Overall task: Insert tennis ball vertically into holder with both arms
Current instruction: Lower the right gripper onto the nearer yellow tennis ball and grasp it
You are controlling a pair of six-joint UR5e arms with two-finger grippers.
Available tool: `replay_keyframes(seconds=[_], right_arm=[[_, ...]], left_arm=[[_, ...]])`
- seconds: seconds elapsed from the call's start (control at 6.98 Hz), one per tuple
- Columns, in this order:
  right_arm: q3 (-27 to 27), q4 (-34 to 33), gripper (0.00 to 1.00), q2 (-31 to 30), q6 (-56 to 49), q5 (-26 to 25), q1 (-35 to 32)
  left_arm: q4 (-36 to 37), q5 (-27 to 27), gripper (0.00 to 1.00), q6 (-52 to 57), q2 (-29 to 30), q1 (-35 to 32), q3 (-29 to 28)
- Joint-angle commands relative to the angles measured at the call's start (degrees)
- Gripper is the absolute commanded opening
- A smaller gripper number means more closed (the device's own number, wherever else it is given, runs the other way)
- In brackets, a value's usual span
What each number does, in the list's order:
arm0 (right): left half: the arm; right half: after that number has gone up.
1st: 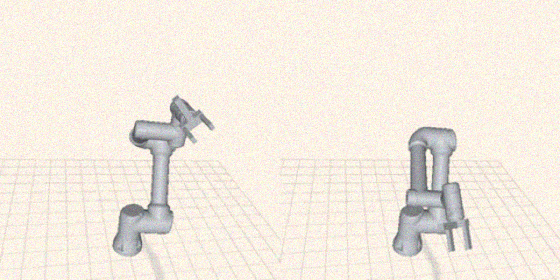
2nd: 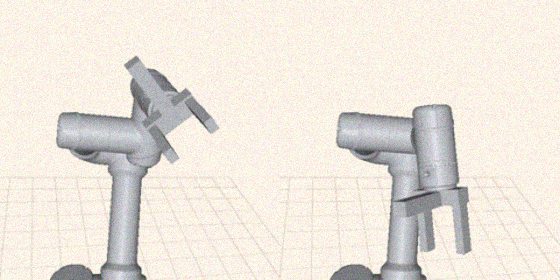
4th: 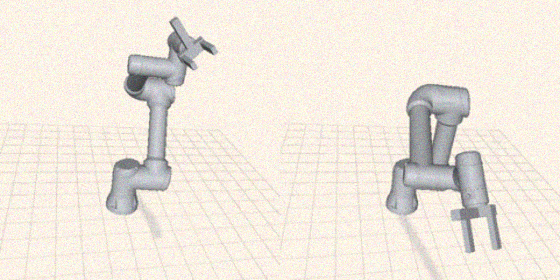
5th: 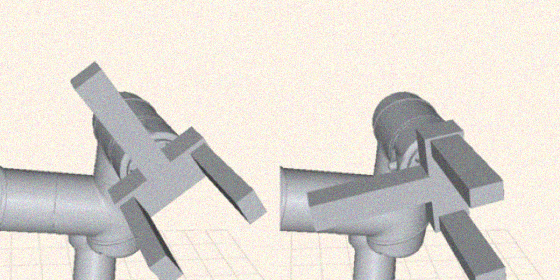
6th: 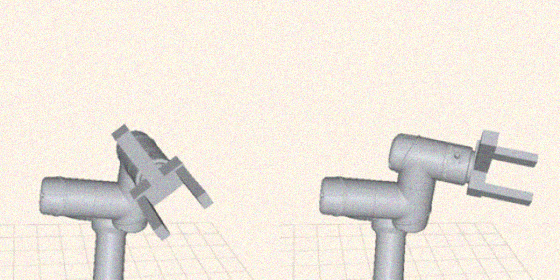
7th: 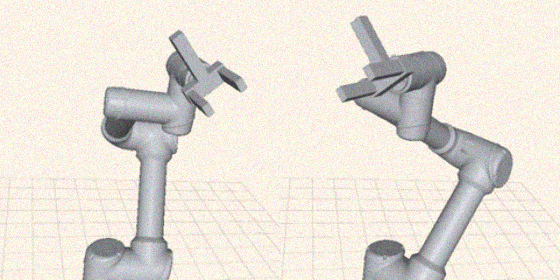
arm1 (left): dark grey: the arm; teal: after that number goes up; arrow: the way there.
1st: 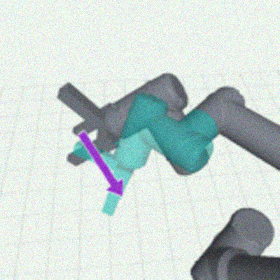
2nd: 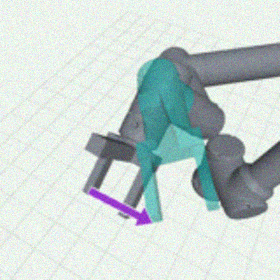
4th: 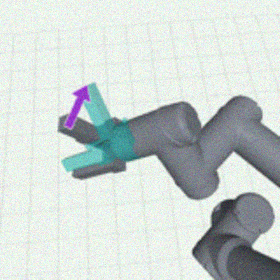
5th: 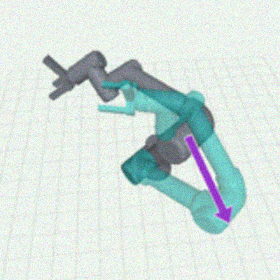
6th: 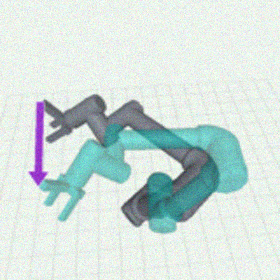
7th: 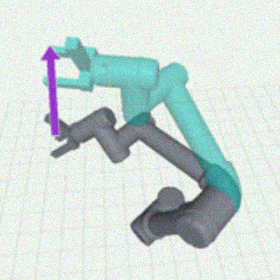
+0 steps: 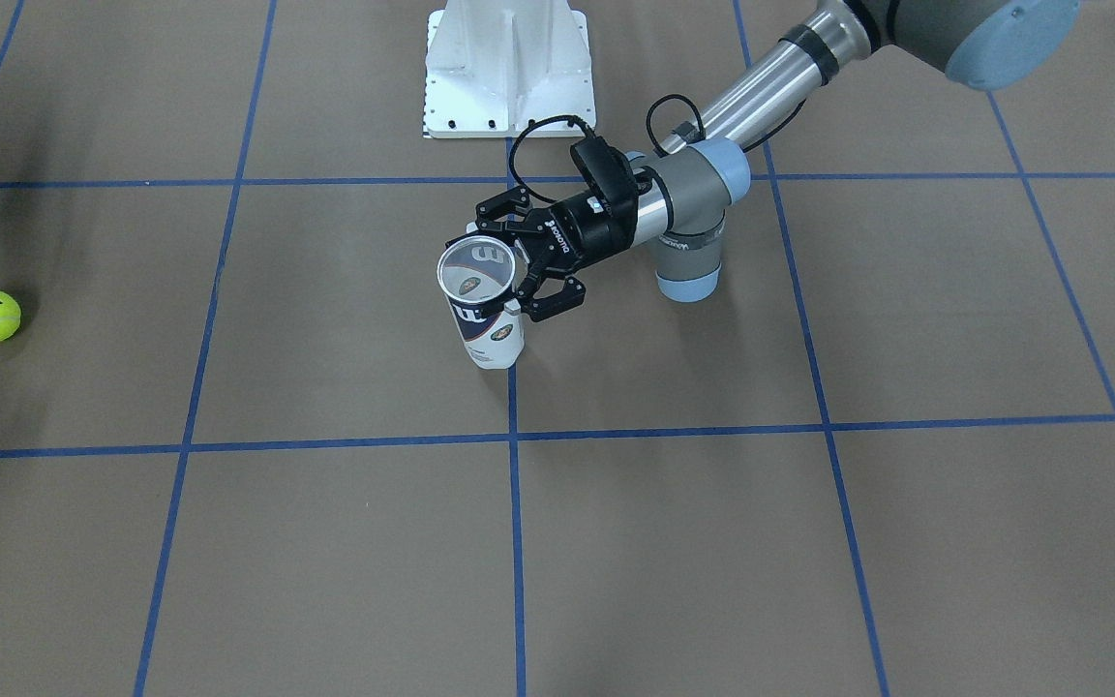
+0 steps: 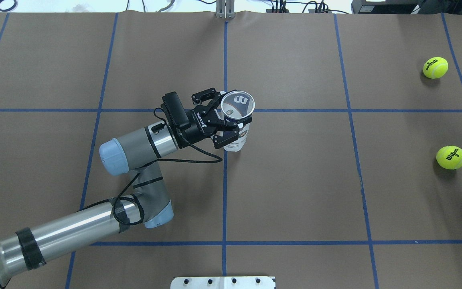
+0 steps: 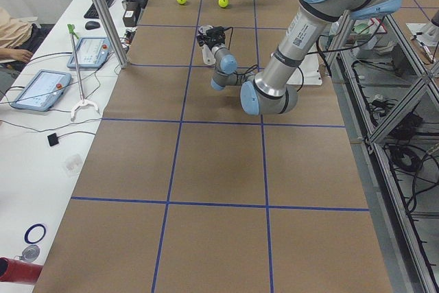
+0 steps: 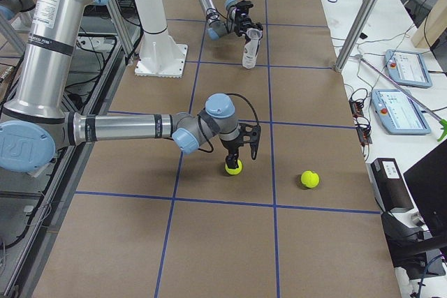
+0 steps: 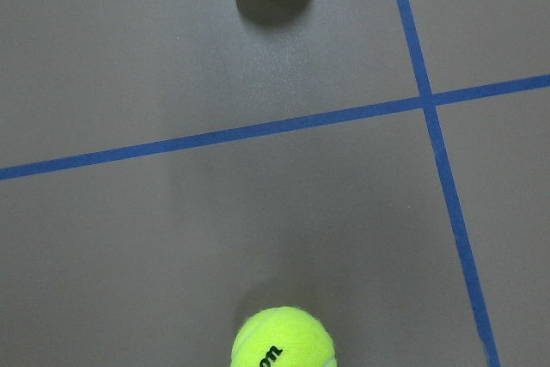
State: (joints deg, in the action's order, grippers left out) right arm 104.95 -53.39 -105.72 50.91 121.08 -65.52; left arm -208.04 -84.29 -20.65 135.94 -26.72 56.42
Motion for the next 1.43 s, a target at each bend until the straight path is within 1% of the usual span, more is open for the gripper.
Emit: replay_keyframes(seconds=[0.0,0.14,0.43,0.57,0.86,1.0,1.15,1.29], right_arm=[[-6.7,12.7,0.99,-0.2,4.6,-5.6,5.7],[-8.4,16.0,0.99,-0.1,6.0,-6.8,7.2],[-8.4,16.1,0.99,0.2,6.7,-6.8,8.0],[-8.6,16.0,0.99,0.1,6.9,-7.3,9.6],[-9.6,15.9,1.0,-0.2,6.3,-10.7,13.0],[-10.1,15.9,1.0,-0.2,6.0,-11.6,14.1],[-10.1,15.9,0.97,-0.2,5.7,-12.9,14.5],[-10.2,15.7,0.37,-0.2,5.6,-13.4,14.6]], left_arm=[[0.0,0.0,0.8,0.0,0.0,0.0,0.0],[0.0,0.0,0.8,0.0,0.0,0.0,0.1],[0.0,0.0,0.8,0.0,0.0,0.1,0.0],[0.0,0.0,0.8,0.0,0.0,0.1,0.1],[0.0,0.0,0.8,0.0,0.0,0.1,0.1],[0.0,0.0,0.8,0.0,0.0,0.1,0.1],[0.0,0.0,0.8,0.0,0.0,0.1,0.0],[0.0,0.0,0.8,0.0,0.0,0.1,0.1]])
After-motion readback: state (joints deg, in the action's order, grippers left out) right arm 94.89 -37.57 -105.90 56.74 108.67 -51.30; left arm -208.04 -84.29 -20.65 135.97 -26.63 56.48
